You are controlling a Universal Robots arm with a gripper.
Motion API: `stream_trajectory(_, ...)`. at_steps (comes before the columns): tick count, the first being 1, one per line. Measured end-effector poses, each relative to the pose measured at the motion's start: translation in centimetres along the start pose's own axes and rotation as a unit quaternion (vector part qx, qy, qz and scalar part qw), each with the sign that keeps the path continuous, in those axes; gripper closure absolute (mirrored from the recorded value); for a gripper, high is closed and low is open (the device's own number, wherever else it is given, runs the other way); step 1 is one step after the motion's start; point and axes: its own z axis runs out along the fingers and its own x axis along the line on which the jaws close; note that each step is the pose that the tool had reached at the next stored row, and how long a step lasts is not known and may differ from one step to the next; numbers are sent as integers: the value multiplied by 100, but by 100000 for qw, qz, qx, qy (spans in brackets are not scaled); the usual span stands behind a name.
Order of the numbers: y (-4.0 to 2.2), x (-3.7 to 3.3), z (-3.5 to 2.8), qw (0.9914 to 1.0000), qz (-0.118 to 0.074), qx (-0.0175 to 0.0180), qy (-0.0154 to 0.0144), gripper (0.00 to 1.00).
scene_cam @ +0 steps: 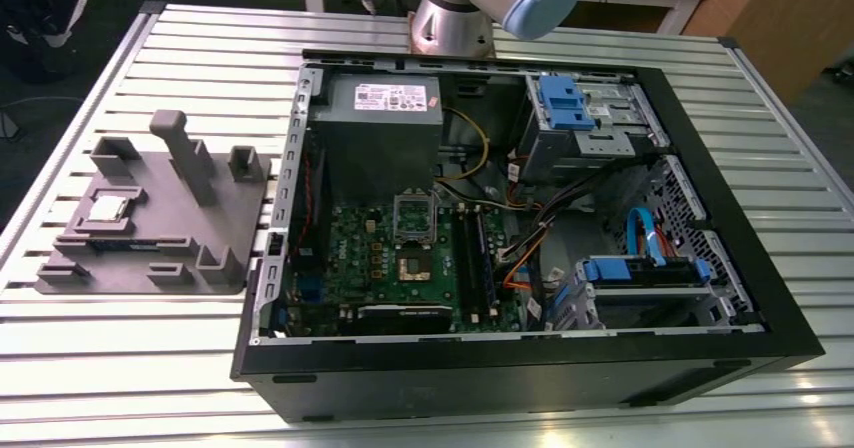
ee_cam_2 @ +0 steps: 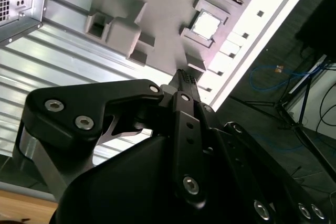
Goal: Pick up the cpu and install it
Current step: 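Reach for the cpu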
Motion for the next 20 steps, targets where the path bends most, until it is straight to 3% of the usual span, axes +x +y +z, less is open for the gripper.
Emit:
stream_trajectory(15,-32,402,16,100000,3,7,60,90)
stream_trajectory(20,-36,453,20,100000,2,4,91,90)
